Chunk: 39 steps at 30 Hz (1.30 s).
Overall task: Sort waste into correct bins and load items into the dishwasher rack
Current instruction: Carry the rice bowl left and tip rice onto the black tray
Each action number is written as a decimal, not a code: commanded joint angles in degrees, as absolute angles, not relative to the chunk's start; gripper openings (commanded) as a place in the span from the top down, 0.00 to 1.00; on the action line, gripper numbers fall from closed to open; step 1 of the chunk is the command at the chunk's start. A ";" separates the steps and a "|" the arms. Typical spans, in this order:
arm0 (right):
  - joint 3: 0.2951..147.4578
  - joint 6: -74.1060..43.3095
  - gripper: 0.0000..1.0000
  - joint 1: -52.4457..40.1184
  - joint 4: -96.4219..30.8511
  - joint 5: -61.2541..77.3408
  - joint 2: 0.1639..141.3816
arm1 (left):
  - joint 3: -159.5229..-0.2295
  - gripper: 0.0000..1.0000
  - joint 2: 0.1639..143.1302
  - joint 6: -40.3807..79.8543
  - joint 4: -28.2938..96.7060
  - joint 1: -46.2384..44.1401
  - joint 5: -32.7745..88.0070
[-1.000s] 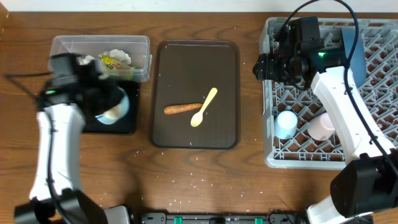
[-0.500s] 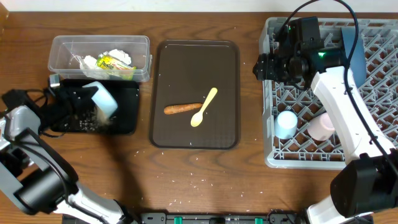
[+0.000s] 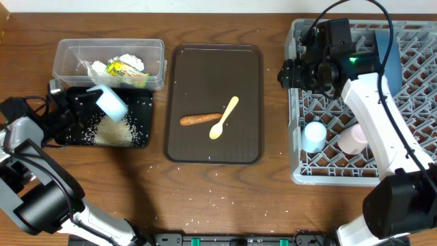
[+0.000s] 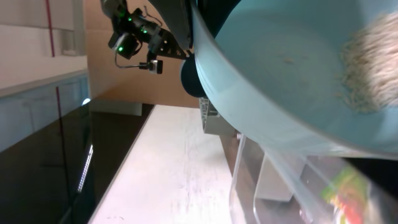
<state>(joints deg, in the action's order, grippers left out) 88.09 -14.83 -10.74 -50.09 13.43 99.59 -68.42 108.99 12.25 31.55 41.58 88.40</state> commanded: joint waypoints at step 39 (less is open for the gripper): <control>88.38 -12.56 0.22 -10.52 -52.05 13.26 99.44 | -69.25 0.94 103.70 25.04 32.67 35.27 90.11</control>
